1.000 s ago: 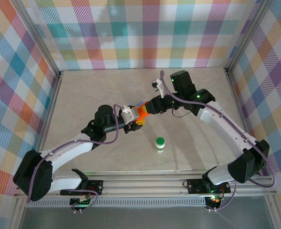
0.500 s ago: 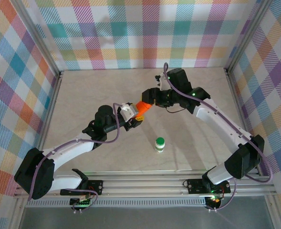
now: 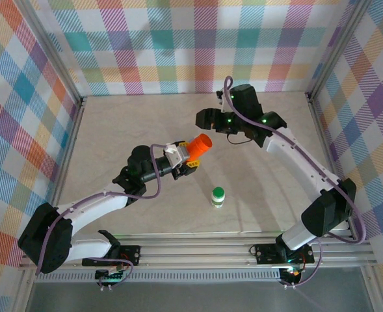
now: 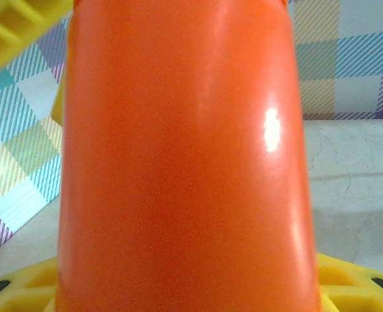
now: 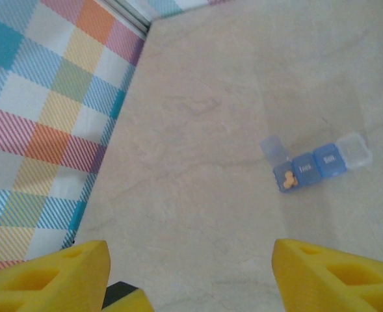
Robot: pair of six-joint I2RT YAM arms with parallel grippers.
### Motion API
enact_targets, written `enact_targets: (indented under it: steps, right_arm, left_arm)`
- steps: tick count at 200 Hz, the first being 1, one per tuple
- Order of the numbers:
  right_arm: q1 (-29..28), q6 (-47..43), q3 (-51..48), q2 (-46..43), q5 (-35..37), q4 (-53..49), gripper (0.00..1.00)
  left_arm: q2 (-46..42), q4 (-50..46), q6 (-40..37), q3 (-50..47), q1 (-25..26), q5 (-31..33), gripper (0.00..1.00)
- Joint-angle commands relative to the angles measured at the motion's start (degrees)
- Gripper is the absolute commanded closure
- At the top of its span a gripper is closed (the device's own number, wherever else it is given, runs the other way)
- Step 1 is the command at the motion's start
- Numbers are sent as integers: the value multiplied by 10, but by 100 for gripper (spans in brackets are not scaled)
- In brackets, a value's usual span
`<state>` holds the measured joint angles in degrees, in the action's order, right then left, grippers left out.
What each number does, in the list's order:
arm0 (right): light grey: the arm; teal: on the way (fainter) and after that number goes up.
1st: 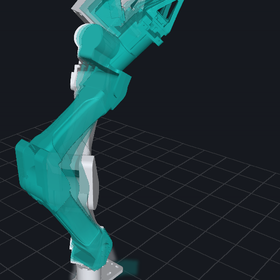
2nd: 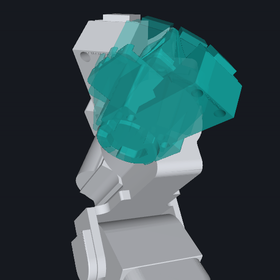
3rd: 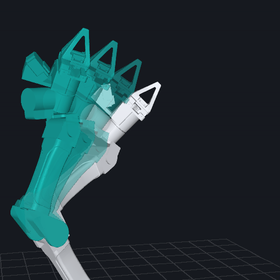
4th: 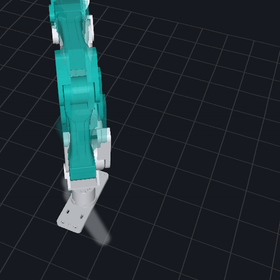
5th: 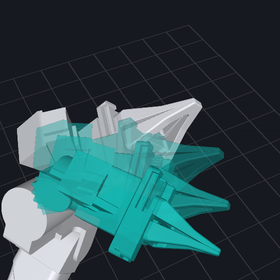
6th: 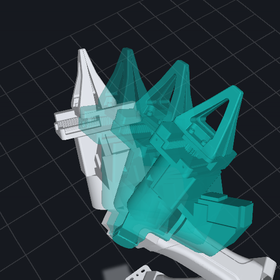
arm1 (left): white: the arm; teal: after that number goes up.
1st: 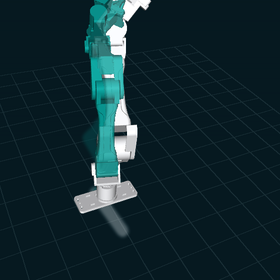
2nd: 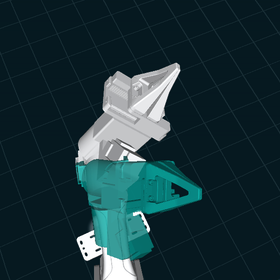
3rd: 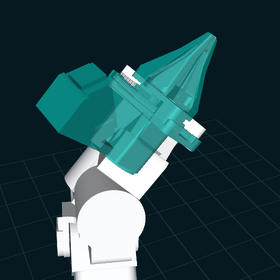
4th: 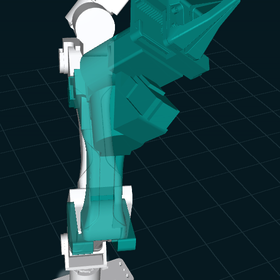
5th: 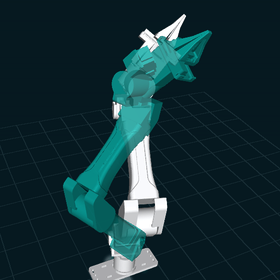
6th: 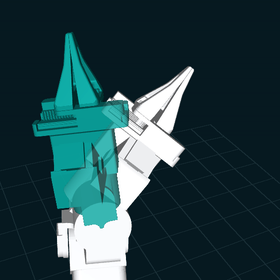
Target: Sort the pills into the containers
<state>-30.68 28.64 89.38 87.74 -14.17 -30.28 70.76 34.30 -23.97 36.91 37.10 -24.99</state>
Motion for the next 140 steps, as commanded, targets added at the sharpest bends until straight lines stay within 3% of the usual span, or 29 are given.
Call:
enact_targets:
  steps: [1, 39, 76, 100, 140]
  right_arm:
    - [14, -96, 4, -61, -21, 35, 31]
    - [23, -315, -72, -147, -100, 74, 30]
    - [22, -518, -152, -198, -277, 116, 29]
    - [23, -582, -116, -162, -342, 58, 27]
    - [22, -604, -84, -104, -401, 44, 24]
  left_arm:
    - [0, 36, 12, -3, 3, -12, 100]
    - [-16, 37, 27, -12, -13, -11, 100]
    - [-49, 41, 44, -33, -35, -53, 100]
    - [-65, 32, 52, -45, -38, -76, 100]
    - [-78, 29, 58, -54, -39, -86, 100]
